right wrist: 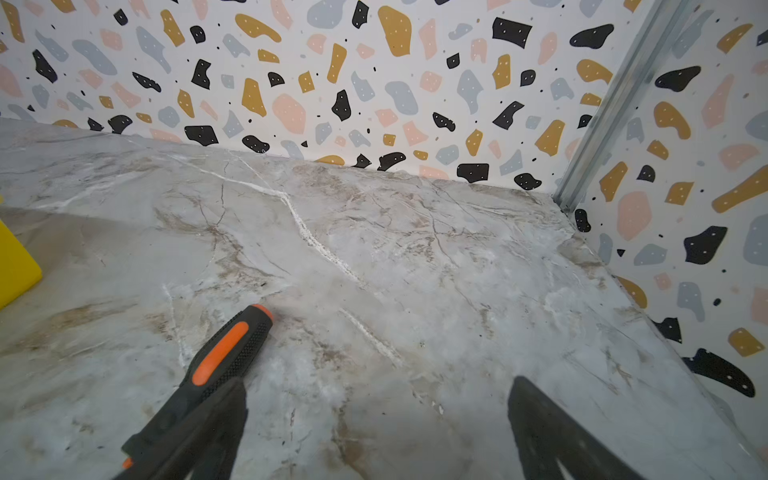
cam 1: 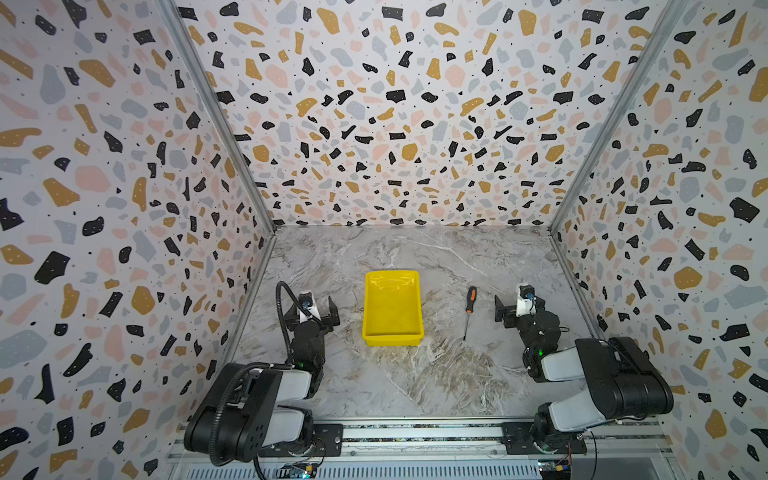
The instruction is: Put the screwdriver in the bin
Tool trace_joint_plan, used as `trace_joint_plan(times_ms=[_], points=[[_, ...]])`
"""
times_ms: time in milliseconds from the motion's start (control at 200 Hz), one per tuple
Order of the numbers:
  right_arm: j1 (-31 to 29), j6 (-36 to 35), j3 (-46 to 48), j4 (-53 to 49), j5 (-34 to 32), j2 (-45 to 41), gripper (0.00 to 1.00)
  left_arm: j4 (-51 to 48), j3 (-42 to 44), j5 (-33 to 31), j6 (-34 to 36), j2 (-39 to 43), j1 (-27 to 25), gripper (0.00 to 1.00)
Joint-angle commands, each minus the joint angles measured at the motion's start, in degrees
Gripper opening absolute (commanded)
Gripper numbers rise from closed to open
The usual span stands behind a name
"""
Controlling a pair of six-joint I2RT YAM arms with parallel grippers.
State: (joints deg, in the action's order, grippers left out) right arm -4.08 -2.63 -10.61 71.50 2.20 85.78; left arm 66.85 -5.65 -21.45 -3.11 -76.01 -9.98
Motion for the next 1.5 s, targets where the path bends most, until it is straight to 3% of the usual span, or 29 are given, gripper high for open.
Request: trace_joint_plan(times_ms=[0, 1036, 1281, 1387, 1497], points=[[-0.2, 0.1, -0.8, 0.7, 0.0, -0.4, 0.99, 1.6, -0.8, 0.5, 0.8, -0.1, 0.0, 1.0], [-3.4, -1.6, 2.6, 7.4, -5.6, -1.0, 0.99, 1.7, -0.7, 0.5, 1.3, -0.1, -0.3, 1.0], [-2.9, -0.9, 1.4, 5.5, -5.4, -0.6, 0.99, 2.0, -0.4, 2.9, 2.7, 0.2, -0.6, 1.0], [0.9, 1.3, -1.5, -0.4, 0.8, -0.2, 0.99, 2.0, -0.3, 3.1, 2.8, 0.2, -0.6, 1.0], [0.3, 0.7, -1.2, 0.1, 0.1, -0.3, 0.99, 2.5, 0.1, 3.5, 3.1, 0.5, -0.8, 1.0]])
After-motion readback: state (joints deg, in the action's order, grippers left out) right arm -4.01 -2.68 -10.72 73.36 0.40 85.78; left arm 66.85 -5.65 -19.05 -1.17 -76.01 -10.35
